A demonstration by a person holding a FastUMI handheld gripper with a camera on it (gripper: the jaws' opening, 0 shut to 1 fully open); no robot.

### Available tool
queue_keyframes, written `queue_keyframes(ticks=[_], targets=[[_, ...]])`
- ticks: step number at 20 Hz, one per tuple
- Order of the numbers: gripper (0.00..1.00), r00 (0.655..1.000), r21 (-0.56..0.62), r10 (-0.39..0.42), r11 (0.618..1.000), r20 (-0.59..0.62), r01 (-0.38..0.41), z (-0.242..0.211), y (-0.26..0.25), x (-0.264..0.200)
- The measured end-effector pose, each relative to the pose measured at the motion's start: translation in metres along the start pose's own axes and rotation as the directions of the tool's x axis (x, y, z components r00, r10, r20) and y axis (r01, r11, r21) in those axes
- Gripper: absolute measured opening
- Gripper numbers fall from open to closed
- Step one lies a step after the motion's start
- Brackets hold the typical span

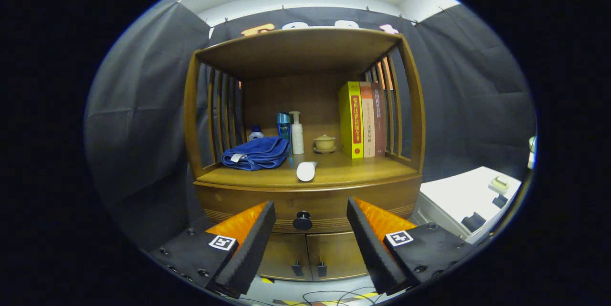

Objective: Pull open the drawer, take out the items inside it, and place them on the countertop above the cabinet.

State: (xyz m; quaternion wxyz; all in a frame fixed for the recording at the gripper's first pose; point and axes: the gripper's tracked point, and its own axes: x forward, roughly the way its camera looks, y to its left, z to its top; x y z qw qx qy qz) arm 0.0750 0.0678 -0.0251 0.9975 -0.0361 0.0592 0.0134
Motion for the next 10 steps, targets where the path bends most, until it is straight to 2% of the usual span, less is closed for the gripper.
queue_keyframes(ticks=[4, 10], targets=[[0.98, 0.999, 0.039, 0.037, 0.999, 0.019, -0.038, 0.009, 0.019, -0.019], [0.98, 0.998, 0.022, 0.012, 1.0, 0.067, -0.014, 0.028, 0.013, -0.029]])
